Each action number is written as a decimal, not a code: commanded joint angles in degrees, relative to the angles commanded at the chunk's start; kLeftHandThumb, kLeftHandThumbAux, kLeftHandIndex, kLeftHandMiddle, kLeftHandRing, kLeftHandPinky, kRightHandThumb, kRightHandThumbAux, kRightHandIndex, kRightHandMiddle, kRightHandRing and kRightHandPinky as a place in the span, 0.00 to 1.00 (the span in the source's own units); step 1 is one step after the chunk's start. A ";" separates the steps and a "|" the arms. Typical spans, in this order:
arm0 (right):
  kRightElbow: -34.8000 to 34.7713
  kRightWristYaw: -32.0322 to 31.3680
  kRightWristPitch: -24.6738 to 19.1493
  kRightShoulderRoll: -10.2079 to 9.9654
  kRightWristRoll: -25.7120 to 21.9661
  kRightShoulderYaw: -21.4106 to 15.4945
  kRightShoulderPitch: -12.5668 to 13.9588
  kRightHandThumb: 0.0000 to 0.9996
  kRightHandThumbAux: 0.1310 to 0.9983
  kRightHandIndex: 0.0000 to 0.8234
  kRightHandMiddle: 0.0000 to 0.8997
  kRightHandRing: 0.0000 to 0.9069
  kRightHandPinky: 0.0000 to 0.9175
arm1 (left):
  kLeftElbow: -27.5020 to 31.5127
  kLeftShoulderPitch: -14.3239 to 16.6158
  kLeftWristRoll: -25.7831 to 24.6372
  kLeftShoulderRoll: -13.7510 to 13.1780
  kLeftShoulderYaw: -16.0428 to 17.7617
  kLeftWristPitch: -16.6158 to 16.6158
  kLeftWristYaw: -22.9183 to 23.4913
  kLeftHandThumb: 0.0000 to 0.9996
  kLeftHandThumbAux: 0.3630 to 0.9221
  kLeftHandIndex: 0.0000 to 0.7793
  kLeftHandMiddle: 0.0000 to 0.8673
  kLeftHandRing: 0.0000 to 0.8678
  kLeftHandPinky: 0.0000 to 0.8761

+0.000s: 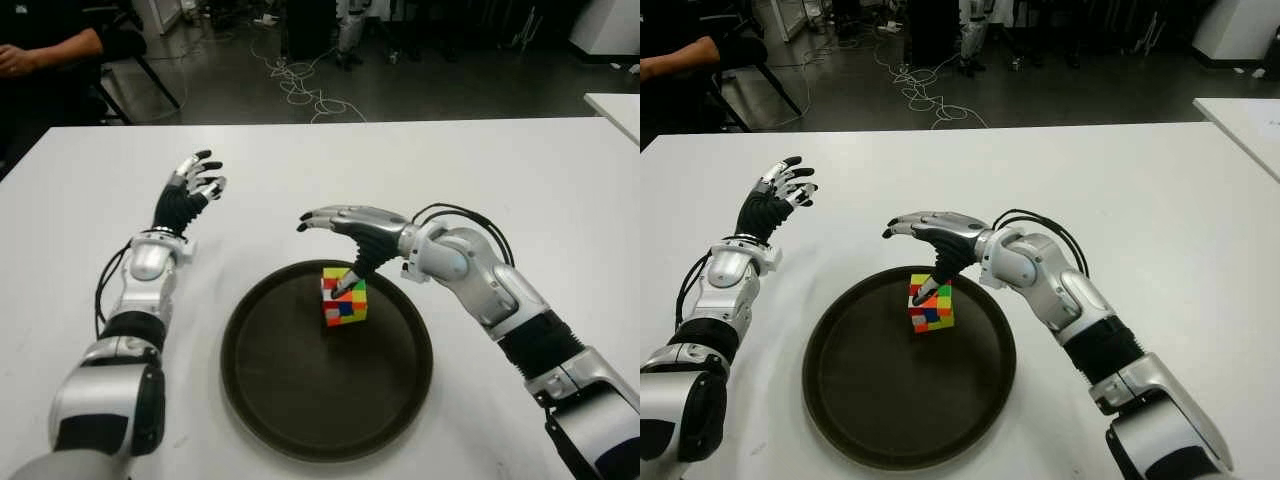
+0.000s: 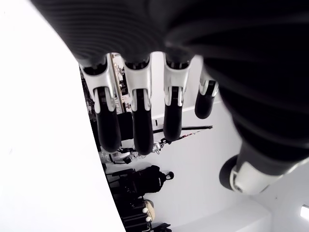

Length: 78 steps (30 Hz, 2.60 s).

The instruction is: Pick up the Rubik's Cube and put it in the plate

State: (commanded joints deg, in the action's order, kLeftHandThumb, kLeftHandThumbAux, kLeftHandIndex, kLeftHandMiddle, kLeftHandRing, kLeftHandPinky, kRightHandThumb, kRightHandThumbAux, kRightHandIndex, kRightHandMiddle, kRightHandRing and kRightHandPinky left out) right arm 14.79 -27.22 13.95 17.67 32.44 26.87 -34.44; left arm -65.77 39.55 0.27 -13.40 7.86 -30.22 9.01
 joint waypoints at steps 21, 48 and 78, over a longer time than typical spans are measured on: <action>3.55 4.88 1.65 1.42 -0.18 -2.82 -2.01 0.00 0.64 0.00 0.00 0.00 0.00 | -0.06 0.04 -0.01 0.10 -0.02 0.02 -0.23 0.18 0.48 0.18 0.26 0.30 0.37; 57.61 34.31 -1.44 -13.07 -28.47 -32.60 -16.56 0.00 0.75 0.18 0.23 0.28 0.35 | 0.35 0.22 0.38 0.81 -0.48 0.21 -1.04 0.19 0.47 0.19 0.25 0.31 0.37; 59.60 43.99 3.99 -13.85 -20.14 -25.87 -15.81 0.00 0.71 0.24 0.28 0.33 0.37 | 0.16 0.29 0.21 0.97 -0.32 0.51 -0.45 0.18 0.45 0.17 0.25 0.31 0.38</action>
State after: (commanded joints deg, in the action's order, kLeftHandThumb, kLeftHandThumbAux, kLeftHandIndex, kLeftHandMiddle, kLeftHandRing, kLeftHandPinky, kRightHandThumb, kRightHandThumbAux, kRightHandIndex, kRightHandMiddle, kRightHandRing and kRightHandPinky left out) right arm 74.38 16.77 17.94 3.83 12.29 1.00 -50.25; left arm -65.60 39.84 0.47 -12.43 7.54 -29.72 8.56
